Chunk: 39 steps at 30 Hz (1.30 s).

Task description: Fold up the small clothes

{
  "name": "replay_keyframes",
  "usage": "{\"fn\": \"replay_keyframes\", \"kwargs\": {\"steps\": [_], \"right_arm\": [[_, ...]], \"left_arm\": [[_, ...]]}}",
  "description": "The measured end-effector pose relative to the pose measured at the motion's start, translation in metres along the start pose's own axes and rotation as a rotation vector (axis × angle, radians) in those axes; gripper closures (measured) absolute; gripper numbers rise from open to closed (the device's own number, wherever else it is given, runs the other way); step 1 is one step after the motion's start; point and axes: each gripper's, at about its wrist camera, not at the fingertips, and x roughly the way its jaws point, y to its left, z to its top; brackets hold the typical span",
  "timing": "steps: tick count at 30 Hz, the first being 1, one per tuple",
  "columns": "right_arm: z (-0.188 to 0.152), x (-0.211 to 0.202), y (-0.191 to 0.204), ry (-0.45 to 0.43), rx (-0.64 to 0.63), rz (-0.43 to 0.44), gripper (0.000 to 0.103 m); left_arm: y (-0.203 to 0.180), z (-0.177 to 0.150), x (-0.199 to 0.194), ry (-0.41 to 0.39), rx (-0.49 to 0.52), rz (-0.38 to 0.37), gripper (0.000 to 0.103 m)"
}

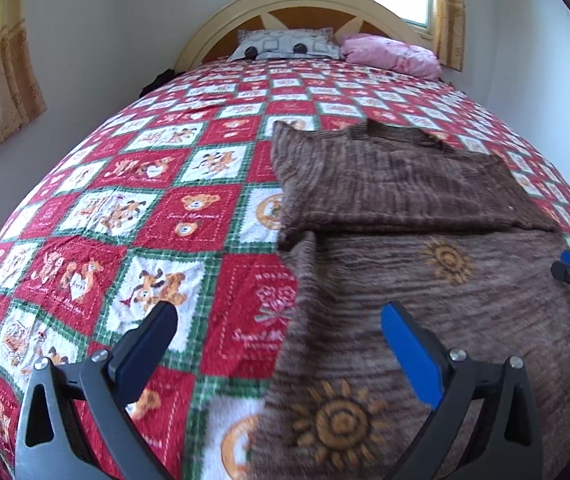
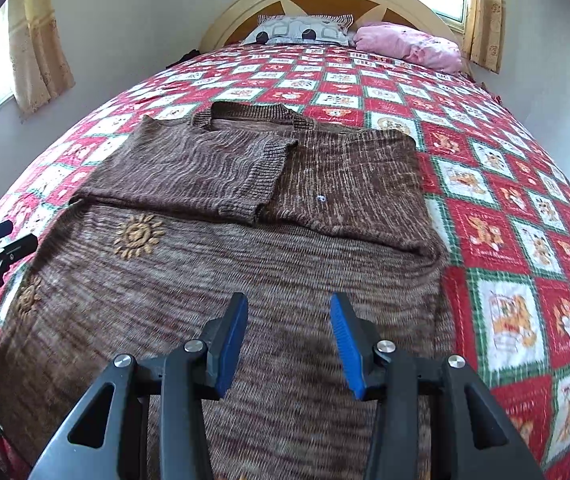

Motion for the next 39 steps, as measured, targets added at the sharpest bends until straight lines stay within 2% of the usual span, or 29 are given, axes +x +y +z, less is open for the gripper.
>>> {"fn": "replay_keyframes", "kwargs": {"steps": [7, 19, 22, 28, 39], "right_arm": [[-0.025, -0.017, 0.004, 0.016, 0.007, 0.003, 0.058], [-0.078, -0.05, 0.014, 0.051, 0.023, 0.018, 0.057], [-0.09, -0.059, 0.018, 0.05, 0.026, 0.038, 0.046], [-0.107, -0.077, 0.029, 0.034, 0.028, 0.07, 0.046], [-0.127, -0.094, 0.033, 0.023, 0.043, 0.067, 0.046]], "left_arm": [[-0.003, -0.021, -0.022, -0.002, 0.014, -0.03, 0.0], [-0.012, -0.073, -0.056, 0.008, 0.084, -0.023, 0.0], [-0.011, -0.08, -0.062, 0.01, 0.083, -0.027, 0.0], [-0.011, -0.091, -0.072, 0.014, 0.093, -0.02, 0.0], [-0.017, -0.108, -0.08, 0.018, 0.118, -0.007, 0.0]]}}
